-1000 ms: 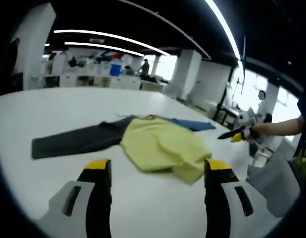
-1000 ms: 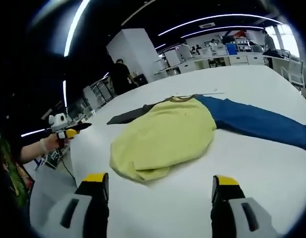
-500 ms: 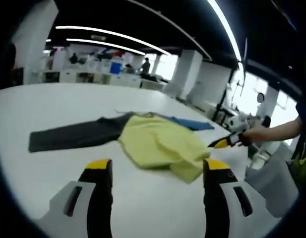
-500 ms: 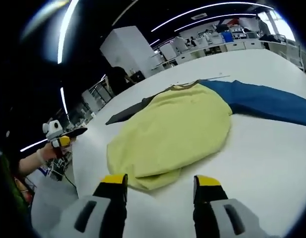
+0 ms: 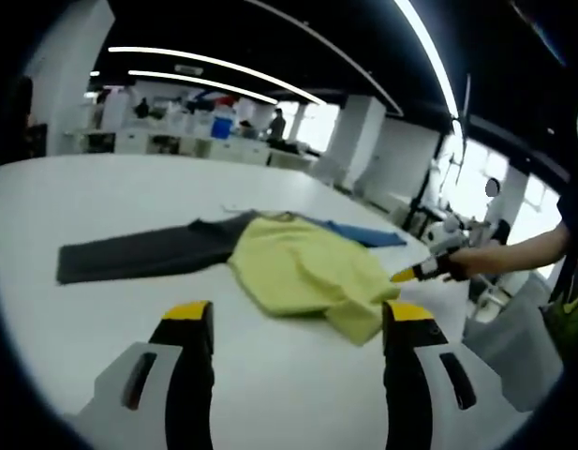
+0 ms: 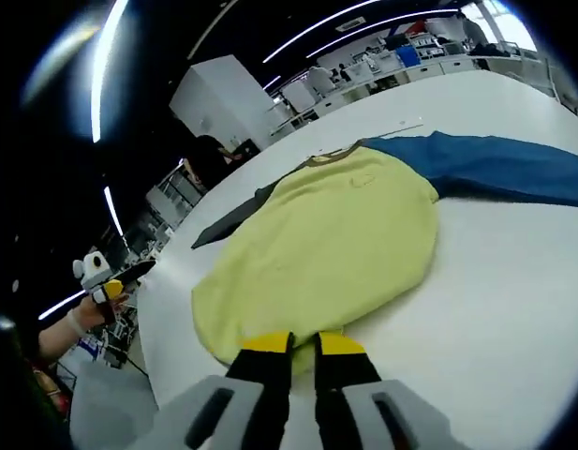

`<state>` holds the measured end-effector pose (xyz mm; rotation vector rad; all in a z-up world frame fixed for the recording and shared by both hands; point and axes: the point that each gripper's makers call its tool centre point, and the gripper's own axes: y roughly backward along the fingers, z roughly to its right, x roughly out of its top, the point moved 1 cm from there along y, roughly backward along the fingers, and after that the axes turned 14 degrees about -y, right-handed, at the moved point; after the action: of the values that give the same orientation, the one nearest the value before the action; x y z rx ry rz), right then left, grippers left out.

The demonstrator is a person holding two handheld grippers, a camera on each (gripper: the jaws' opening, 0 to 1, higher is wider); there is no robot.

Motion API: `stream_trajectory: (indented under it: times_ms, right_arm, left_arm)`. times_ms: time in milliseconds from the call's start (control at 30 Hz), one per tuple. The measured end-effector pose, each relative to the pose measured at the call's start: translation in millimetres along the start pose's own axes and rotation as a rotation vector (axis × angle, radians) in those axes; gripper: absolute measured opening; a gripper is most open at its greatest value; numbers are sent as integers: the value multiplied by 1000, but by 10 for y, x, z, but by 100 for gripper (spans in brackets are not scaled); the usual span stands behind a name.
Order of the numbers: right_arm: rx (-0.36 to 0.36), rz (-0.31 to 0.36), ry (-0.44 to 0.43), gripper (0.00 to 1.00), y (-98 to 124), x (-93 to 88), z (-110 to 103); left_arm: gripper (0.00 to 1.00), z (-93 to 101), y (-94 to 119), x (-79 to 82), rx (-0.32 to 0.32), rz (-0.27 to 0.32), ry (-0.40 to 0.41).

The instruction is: Fold the garment on the visible template until the final outline fits inside the template.

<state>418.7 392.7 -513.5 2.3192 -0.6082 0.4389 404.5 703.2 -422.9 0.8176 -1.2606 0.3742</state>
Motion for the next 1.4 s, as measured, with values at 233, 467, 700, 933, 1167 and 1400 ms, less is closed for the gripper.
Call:
stream_trajectory:
  times_ms: [233,467,700,933,1167,1400]
  right_arm:
    - [16,9,-29,0,33,37,-72]
    - [57,37,-44,0,38,171,-296]
    - [88,53,-70,0,-114,481,-573]
    - [83,35,-67,0,-399,781,-736]
    - [53,1,-70,0,-737,978,-702]
    - [7,-67,-85,0,-1003,1052,-577]
  left_arm:
    - [68,21,-18,-48,-7,3,19]
    - [67,42,-43,-79,-15,3,30]
    - [66,52,-73,-79,-22,4,31]
    - [65,75,-79,-97,-23,4,40]
    - [64,59,-84,-106,-20,7,49]
    - [63,51,-91,-157,-22,-3,61]
